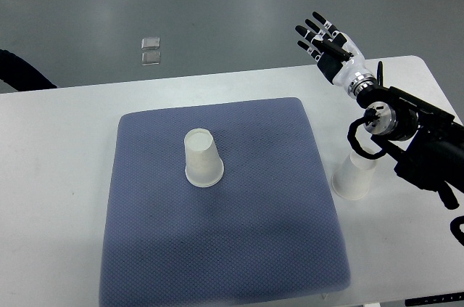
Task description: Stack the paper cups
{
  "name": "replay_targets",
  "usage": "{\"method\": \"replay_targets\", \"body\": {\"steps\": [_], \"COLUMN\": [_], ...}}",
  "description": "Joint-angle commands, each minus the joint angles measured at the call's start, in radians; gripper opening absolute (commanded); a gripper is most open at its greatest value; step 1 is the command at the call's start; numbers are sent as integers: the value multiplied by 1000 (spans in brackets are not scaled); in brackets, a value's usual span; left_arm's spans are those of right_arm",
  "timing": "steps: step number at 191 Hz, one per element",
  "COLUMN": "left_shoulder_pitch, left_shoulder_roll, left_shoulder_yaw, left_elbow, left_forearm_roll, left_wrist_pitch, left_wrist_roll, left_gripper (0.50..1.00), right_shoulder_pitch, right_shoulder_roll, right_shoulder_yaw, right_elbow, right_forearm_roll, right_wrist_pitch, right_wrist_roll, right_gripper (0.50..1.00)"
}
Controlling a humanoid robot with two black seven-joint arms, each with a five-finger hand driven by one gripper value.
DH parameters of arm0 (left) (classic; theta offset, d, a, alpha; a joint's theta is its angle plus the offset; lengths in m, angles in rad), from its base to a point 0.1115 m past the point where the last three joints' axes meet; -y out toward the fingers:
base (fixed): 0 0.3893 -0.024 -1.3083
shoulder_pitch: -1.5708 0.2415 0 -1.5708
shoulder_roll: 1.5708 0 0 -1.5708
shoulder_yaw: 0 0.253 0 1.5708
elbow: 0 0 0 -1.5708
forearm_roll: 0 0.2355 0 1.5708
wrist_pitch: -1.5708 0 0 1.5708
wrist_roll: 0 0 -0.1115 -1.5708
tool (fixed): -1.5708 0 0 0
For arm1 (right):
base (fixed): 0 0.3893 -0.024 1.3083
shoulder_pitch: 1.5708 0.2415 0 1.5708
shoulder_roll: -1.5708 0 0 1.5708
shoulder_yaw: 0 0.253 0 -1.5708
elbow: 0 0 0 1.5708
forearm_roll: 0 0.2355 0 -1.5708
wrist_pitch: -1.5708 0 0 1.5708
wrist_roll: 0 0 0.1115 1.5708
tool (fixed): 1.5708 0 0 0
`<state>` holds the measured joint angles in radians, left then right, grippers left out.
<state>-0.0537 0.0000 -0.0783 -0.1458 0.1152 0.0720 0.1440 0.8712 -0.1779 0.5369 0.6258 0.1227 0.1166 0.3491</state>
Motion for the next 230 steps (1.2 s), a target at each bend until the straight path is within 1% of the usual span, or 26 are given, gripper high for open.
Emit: {"method": "replay_targets", "body": {"steps": [1,230], "left_shoulder_pitch": [0,0], "left_shoulder_roll": [0,0], "left_shoulder_yaw": [0,8], "left_elbow": [0,-1], "left_forearm_roll": [0,0], "left_wrist_pitch": [0,-8], "left_wrist_roll": [0,0], "left_gripper": [1000,1000], "right_shoulder_pitch": [0,3], "right_shoulder_roll": [0,-6], "right_shoulder_yaw": [0,0], "right_elbow": [0,-1], "right_forearm_roll": [0,-5], "right_wrist_pitch": [0,-8], "right_wrist_roll": [1,-1], "right_gripper": [913,913]}}
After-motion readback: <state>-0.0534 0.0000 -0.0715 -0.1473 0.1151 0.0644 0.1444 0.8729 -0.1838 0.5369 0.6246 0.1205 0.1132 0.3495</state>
